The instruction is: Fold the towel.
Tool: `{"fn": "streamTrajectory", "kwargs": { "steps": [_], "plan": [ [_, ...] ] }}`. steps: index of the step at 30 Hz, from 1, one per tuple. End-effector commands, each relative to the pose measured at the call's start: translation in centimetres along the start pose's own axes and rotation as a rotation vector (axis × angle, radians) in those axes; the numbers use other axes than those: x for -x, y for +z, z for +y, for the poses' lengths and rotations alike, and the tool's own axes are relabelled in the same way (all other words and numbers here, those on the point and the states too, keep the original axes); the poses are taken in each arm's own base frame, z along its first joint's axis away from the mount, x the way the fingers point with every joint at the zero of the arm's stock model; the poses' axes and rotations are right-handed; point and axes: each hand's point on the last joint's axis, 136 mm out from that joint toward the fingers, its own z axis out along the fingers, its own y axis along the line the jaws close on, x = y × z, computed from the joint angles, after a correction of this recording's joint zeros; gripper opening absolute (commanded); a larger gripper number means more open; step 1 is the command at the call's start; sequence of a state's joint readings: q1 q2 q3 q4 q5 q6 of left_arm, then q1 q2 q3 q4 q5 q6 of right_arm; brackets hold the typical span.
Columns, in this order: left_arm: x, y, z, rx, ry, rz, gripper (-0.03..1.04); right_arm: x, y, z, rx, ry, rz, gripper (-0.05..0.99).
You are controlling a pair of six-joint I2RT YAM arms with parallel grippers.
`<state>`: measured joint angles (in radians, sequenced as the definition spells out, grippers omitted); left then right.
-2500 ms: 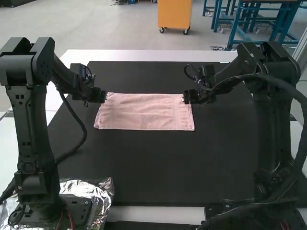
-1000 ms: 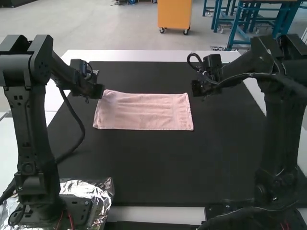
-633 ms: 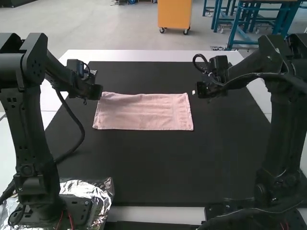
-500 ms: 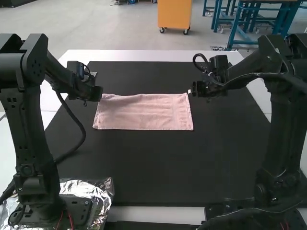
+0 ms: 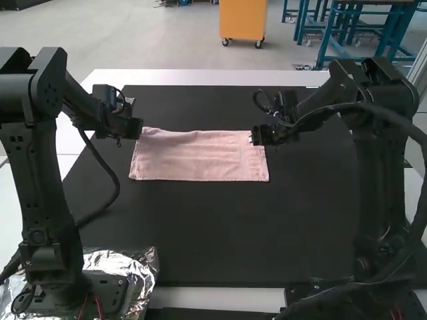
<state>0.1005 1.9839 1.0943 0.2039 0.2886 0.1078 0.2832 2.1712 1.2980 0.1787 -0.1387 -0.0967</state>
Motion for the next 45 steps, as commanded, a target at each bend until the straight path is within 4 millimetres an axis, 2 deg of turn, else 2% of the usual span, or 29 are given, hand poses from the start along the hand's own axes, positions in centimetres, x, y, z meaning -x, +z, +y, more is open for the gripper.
{"fn": "streamTrajectory", "kwargs": {
  "steps": [1, 13, 15, 16, 17, 18, 20, 24, 29, 35, 41, 45],
  "plan": [
    [0.1, -0.1, 0.2, -0.004, -0.004, -0.008, 0.03, 2.0, 0.1, 0.2, -0.017, -0.008, -0.041, 0.84],
    [-0.2, 0.0, -0.5, -0.036, -0.004, -0.005, 0.03, -0.1, 2.2, -0.3, -0.028, -0.006, 0.002, 0.84],
    [-0.2, 0.0, -0.5, -0.037, -0.005, -0.004, 0.03, -1.0, 2.8, -0.3, -0.027, -0.006, 0.017, 0.79],
    [-0.2, 0.0, -0.5, -0.039, -0.007, -0.004, 0.03, -1.6, 3.0, -0.4, -0.026, -0.003, 0.029, 0.67],
    [-0.2, 0.0, -0.6, -0.042, -0.005, -0.005, 0.03, -2.2, 3.4, 0.0, -0.006, 0.001, 0.043, 0.47],
    [-0.2, 0.0, -0.6, -0.045, -0.006, -0.004, 0.03, -4.0, 3.5, 0.6, 0.045, 0.012, 0.073, -0.03],
    [-0.2, -0.1, -0.7, -0.059, -0.008, -0.008, 0.03, -3.2, 3.0, 0.5, 0.043, 0.011, 0.056, -0.03],
    [0.0, -0.1, -0.8, -0.064, -0.007, -0.013, 0.03, 0.6, 0.7, -0.3, 0.027, 0.016, -0.028, -0.03],
    [0.2, -0.2, -0.8, -0.065, -0.005, -0.019, 0.03, 2.1, -0.4, -1.2, 0.016, 0.032, -0.058, -0.03],
    [1.6, -1.0, -0.7, -0.058, 0.004, -0.047, 0.03, 4.7, -3.4, -2.8, 0.001, 0.054, -0.120, -0.03],
    [2.6, -2.1, -1.0, -0.062, 0.013, -0.063, 0.03, 5.3, -5.8, -2.6, 0.019, 0.059, -0.129, -0.03],
    [3.1, -3.0, -1.2, -0.072, 0.012, -0.067, 0.03, 4.2, -6.9, -2.2, 0.035, 0.066, -0.108, -0.03]
  ]
}}
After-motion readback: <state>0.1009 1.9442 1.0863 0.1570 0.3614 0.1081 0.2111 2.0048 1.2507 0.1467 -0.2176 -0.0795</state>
